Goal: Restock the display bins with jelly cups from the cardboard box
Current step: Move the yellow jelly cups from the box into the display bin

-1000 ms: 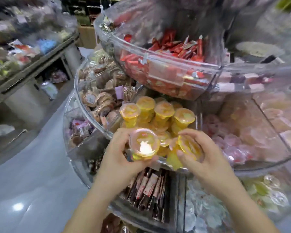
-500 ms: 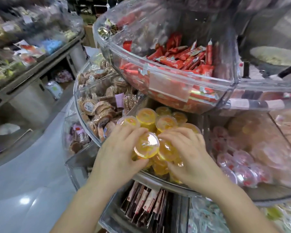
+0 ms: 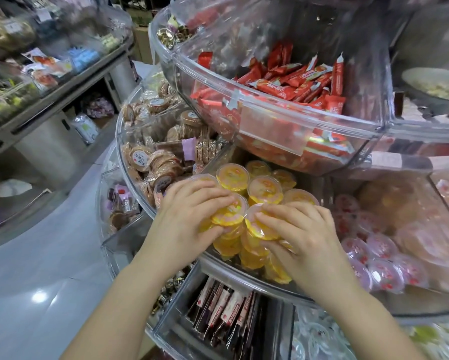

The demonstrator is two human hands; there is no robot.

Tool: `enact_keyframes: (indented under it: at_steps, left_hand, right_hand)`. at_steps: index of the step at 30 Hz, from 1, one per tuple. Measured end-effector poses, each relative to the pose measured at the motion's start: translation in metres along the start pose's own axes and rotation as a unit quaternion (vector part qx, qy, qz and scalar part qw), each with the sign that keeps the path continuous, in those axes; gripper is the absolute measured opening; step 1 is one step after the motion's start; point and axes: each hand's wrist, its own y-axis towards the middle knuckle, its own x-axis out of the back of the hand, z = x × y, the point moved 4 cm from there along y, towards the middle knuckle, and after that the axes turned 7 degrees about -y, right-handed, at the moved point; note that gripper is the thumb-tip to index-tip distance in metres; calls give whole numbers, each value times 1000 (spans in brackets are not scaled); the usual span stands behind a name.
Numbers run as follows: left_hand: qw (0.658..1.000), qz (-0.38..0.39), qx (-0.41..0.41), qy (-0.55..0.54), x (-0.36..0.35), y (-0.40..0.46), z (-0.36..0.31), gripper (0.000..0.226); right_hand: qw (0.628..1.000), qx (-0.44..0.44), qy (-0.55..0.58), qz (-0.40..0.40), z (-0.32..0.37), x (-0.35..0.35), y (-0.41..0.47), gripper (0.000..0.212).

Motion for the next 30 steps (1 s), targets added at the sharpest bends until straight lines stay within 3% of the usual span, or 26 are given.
enact_keyframes:
  at_steps: [18, 23, 26, 30]
  left_hand:
    - [998, -30, -26, -46, -1, -6, -4, 48]
    - [976, -158, 36, -147, 35, -41, 0, 29]
    - [946, -218, 147, -189, 51, -93, 18, 19]
    - [872, -272, 336, -231, 44, -201, 47, 11]
  right_hand:
    - [998, -37, 59, 13, 5, 8, -4, 46]
    - [985, -26, 162, -50, 41, 27, 9, 22]
    - [959, 18, 280, 31, 90, 7, 15, 15]
    - [889, 85, 350, 282, 169, -67, -7, 21]
